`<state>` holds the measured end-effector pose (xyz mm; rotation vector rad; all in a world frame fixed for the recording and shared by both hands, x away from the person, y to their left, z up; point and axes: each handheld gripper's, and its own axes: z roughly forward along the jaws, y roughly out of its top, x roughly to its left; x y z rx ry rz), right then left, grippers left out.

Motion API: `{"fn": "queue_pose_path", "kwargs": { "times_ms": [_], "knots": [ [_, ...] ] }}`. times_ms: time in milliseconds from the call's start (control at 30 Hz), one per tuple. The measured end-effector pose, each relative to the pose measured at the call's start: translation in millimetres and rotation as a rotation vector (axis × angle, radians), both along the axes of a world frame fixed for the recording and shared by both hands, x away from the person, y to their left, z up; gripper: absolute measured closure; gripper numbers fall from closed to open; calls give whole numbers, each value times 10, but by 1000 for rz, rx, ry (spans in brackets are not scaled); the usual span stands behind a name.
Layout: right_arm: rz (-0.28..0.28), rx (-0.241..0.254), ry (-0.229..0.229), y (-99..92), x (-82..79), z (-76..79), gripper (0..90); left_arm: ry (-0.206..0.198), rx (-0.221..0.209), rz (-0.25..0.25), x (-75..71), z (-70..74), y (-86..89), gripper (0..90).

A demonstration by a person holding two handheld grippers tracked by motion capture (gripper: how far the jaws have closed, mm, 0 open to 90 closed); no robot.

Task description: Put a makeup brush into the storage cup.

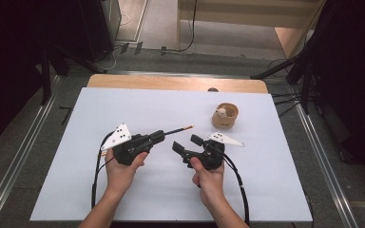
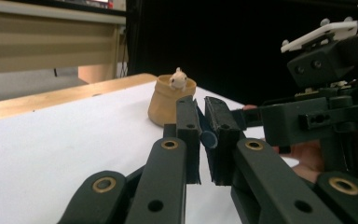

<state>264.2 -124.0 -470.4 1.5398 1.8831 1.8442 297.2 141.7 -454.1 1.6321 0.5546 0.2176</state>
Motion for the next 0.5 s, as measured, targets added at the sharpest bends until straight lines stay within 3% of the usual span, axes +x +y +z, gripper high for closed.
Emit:
{"fn": "queue_pose_path", "kwargs": {
  "times_ms": [233, 500],
  "knots": [
    [-20, 105, 27, -37, -1, 4, 144, -24, -8, 3, -38, -52, -65, 854],
    [-60, 160, 80, -53, 25, -37, 208, -37, 0, 3, -68, -82, -112, 854]
  ]
}}
